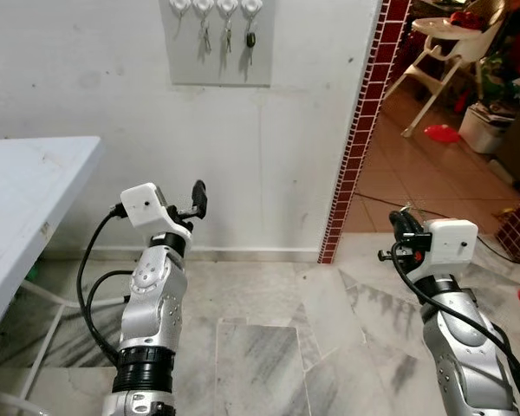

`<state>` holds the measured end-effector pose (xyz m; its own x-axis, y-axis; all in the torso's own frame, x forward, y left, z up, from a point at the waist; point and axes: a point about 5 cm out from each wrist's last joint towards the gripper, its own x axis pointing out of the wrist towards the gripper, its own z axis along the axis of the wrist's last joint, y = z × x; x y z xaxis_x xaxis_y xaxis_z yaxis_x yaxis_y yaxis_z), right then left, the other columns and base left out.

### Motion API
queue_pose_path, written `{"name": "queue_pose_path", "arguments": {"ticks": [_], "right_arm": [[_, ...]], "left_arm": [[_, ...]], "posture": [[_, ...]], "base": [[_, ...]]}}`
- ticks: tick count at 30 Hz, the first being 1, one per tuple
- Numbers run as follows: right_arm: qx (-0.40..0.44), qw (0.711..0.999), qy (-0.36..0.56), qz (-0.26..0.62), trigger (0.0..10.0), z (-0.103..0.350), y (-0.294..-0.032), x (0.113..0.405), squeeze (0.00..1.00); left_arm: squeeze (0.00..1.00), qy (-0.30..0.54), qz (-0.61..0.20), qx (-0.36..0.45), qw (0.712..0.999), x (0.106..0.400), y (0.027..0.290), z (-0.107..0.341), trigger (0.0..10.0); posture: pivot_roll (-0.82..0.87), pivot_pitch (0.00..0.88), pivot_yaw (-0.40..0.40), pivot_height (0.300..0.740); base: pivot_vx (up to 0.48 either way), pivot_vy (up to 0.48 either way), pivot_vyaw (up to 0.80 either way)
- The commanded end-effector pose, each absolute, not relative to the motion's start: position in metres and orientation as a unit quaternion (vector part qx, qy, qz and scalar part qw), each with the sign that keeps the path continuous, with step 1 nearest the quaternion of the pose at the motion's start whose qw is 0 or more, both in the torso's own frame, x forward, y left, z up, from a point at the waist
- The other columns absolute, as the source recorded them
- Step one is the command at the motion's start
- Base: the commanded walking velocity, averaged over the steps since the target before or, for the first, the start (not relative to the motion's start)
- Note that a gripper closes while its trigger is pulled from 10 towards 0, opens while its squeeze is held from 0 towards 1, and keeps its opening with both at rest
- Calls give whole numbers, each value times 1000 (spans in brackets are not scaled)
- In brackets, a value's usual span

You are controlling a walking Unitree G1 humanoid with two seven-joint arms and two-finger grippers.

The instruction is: Hang keys on a hook

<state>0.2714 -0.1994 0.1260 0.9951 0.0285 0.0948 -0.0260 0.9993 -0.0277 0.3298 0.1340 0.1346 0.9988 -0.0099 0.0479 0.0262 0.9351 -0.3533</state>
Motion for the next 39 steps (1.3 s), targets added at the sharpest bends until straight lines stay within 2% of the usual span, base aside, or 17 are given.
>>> {"name": "queue_pose_path", "arguments": {"ticks": [1,12,17,28,39], "right_arm": [[-12,998,-56,17,10000,130,-199,272,0],[-8,998,-57,16,10000,131,-198,274,0],[-7,998,-58,15,10000,131,-199,276,0],[-5,998,-62,20,10000,133,-197,279,0],[-4,998,-62,20,10000,134,-197,280,0]], "left_arm": [[0,-27,-4,-170,985,331,138,138,10000],[0,-40,-21,-129,991,327,133,139,10000],[0,-46,-32,-134,989,324,134,140,10000],[0,-56,-29,-133,989,324,137,143,10000],[0,-56,-28,-132,989,323,138,143,10000]], "posture": [[-96,0,-25,740],[-87,0,-32,740],[-78,0,-35,740],[-68,0,-41,740],[-62,0,-45,740]], "base": [[0,0,0],[0,0,0],[0,0,0],[305,0,0],[480,0,0]]}}
